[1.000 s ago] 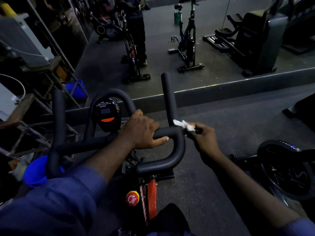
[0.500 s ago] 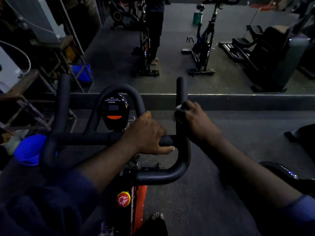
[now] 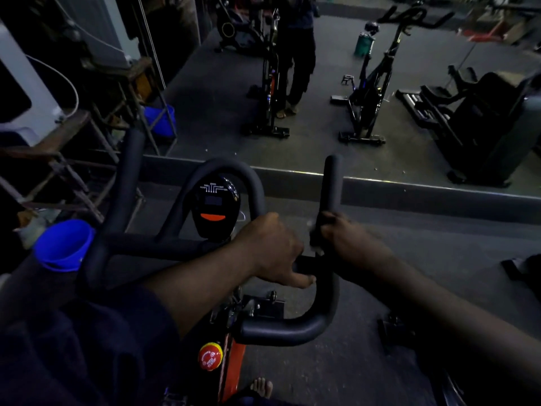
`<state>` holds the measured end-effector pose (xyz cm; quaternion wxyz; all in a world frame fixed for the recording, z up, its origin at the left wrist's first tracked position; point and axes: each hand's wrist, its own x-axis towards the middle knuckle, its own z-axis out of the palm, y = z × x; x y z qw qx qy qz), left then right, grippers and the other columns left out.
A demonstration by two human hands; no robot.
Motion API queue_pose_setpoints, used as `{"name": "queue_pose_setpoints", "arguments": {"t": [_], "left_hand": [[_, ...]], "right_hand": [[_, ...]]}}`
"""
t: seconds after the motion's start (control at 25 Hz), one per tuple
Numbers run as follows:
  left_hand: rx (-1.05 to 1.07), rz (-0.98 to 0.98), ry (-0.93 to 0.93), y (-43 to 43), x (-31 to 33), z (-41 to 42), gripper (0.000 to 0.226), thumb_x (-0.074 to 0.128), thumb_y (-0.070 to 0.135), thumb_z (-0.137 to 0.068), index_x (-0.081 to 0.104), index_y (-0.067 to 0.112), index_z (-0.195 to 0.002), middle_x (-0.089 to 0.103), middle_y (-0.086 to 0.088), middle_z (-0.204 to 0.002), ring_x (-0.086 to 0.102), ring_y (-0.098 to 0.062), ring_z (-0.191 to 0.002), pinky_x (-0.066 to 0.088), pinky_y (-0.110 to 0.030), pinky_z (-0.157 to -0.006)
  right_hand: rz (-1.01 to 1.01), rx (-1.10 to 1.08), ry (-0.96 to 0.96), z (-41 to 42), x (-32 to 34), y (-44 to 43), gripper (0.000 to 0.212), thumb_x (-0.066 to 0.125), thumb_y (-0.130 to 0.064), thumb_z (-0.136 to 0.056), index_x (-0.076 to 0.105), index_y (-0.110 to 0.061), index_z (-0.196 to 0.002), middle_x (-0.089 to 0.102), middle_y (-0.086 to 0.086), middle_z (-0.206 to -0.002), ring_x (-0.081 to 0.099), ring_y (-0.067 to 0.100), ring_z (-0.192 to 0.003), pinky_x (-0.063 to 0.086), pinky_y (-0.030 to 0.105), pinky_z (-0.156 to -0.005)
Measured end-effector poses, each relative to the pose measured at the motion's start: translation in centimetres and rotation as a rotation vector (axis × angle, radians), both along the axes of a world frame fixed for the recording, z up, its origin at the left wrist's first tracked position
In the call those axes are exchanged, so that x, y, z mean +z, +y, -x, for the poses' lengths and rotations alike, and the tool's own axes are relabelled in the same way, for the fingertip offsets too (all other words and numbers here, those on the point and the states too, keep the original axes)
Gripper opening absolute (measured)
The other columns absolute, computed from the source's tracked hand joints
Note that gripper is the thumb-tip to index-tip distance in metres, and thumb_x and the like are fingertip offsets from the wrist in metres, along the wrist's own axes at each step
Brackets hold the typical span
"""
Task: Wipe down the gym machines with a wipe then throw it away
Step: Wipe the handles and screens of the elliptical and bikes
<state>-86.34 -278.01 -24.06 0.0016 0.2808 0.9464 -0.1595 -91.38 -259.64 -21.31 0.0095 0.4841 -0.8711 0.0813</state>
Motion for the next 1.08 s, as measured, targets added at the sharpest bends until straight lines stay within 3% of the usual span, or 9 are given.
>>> {"name": "queue_pose_setpoints", "arguments": {"t": [0.12,0.32,0.4,0.52,0.64,0.76,0.92,1.0,1.08], "left_hand": [[-0.033,0.062,-0.131,0.6,1.6,1.8,0.086,0.034,0.095,-0.084,0.072,0.018,-0.092,0.075,-0.005,-0.104,0.072,-0.032,-0.093,0.051,-0.037,-0.074],[-0.035,0.052,0.016,0.7,0.6,1.5,0.095,0.026,0.103,-0.076,0.068,0.022,-0.102,0.071,-0.004,-0.111,0.071,-0.033,-0.092,0.053,-0.038,-0.075],[-0.011,0.025,0.052,0.6,0.4,1.3,0.097,0.027,0.104,-0.073,0.064,0.023,-0.112,0.069,-0.002,-0.114,0.070,-0.031,-0.095,0.044,-0.038,-0.071],[0.009,-0.024,0.062,0.5,0.5,1.1,0.097,0.028,0.106,-0.070,0.060,0.025,-0.112,0.070,-0.001,-0.108,0.070,-0.030,-0.094,0.043,-0.038,-0.069],[0.023,-0.051,0.066,0.4,0.5,0.6,0.090,0.032,0.106,-0.069,0.057,0.027,-0.103,0.071,0.000,-0.107,0.069,-0.029,-0.095,0.046,-0.038,-0.073],[0.005,0.087,0.025,0.7,1.0,0.6,0.090,0.023,0.103,-0.077,0.065,0.024,-0.087,0.073,-0.006,-0.096,0.070,-0.032,-0.087,0.047,-0.036,-0.070],[-0.009,0.188,-0.070,1.5,1.1,0.6,0.096,0.016,0.096,-0.085,0.072,0.019,-0.090,0.075,-0.008,-0.099,0.072,-0.033,-0.091,0.041,-0.035,-0.065],[-0.013,0.184,-0.075,1.5,0.8,0.8,0.096,0.016,0.096,-0.085,0.071,0.019,-0.088,0.075,-0.007,-0.097,0.072,-0.032,-0.089,0.039,-0.035,-0.063],[-0.002,0.181,-0.082,1.3,0.6,0.8,0.096,0.014,0.098,-0.083,0.070,0.019,-0.085,0.074,-0.006,-0.092,0.071,-0.032,-0.084,0.039,-0.035,-0.061]], "right_hand": [[-0.033,0.018,-0.006,4.8,2.6,0.1,0.006,0.067,-0.009,-0.090,0.069,-0.004,-0.091,0.064,0.016,-0.093,0.069,0.034,-0.084,0.051,0.033,-0.076],[0.093,-0.152,0.268,7.3,0.2,0.4,0.030,0.038,-0.032,-0.103,0.059,-0.011,-0.109,0.050,0.015,-0.123,0.049,0.032,-0.104,0.053,0.046,-0.077],[0.105,-0.021,0.139,3.3,-2.2,1.9,0.044,0.031,-0.037,-0.100,0.063,-0.007,-0.102,0.051,0.017,-0.115,0.052,0.034,-0.099,0.054,0.046,-0.074],[0.027,0.139,0.045,2.8,-1.3,2.6,0.035,0.039,-0.032,-0.099,0.066,-0.011,-0.092,0.058,0.012,-0.101,0.059,0.034,-0.091,0.057,0.050,-0.075],[0.180,0.031,0.250,8.5,1.3,1.1,0.028,0.050,-0.020,-0.099,0.072,-0.005,-0.110,0.066,0.016,-0.119,0.062,0.034,-0.109,0.053,0.046,-0.096],[0.068,0.165,0.346,12.0,1.0,-0.1,0.022,0.054,-0.017,-0.098,0.074,-0.009,-0.104,0.071,0.011,-0.110,0.066,0.033,-0.109,0.046,0.048,-0.111],[0.148,-0.108,0.063,12.8,3.0,-1.4,0.040,0.041,-0.026,-0.092,0.074,-0.009,-0.106,0.072,0.018,-0.106,0.069,0.039,-0.099,0.056,0.048,-0.083],[0.232,-0.265,-0.015,14.8,3.1,-2.3,0.036,0.046,-0.025,-0.099,0.072,0.000,-0.104,0.072,0.027,-0.105,0.069,0.045,-0.099,0.051,0.048,-0.080],[0.440,-0.503,-0.220,15.7,1.9,-1.9,0.028,0.054,-0.020,-0.101,0.069,0.000,-0.088,0.073,0.018,-0.095,0.068,0.036,-0.090,0.046,0.043,-0.075]]}}
